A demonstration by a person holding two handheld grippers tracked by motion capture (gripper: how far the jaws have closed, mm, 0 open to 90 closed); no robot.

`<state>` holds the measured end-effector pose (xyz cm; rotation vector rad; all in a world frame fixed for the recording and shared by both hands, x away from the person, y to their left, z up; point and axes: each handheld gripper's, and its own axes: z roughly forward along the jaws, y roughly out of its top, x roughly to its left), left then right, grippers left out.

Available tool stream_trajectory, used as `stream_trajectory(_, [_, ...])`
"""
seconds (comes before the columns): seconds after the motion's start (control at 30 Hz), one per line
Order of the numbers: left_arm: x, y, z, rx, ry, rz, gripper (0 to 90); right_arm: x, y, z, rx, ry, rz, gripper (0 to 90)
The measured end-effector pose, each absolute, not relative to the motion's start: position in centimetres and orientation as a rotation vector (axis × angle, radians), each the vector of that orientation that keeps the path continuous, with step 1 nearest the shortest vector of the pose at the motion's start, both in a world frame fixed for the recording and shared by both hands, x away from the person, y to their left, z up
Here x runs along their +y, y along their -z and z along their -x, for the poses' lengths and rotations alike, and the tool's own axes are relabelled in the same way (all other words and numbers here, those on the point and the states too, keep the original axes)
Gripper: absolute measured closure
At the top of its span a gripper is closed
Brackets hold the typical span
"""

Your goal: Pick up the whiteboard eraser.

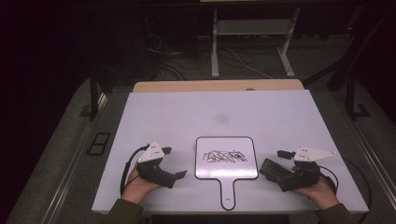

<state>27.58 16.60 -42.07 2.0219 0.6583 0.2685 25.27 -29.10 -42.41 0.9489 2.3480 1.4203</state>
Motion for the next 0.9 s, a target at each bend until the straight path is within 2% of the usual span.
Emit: stream_trajectory(0.9, [16.8, 42.3, -27.4, 0.677, -0.268, -2.037, 0.0, -29.9, 41.1, -26.6, 2.385, -1.362, -0.936, 2.2])
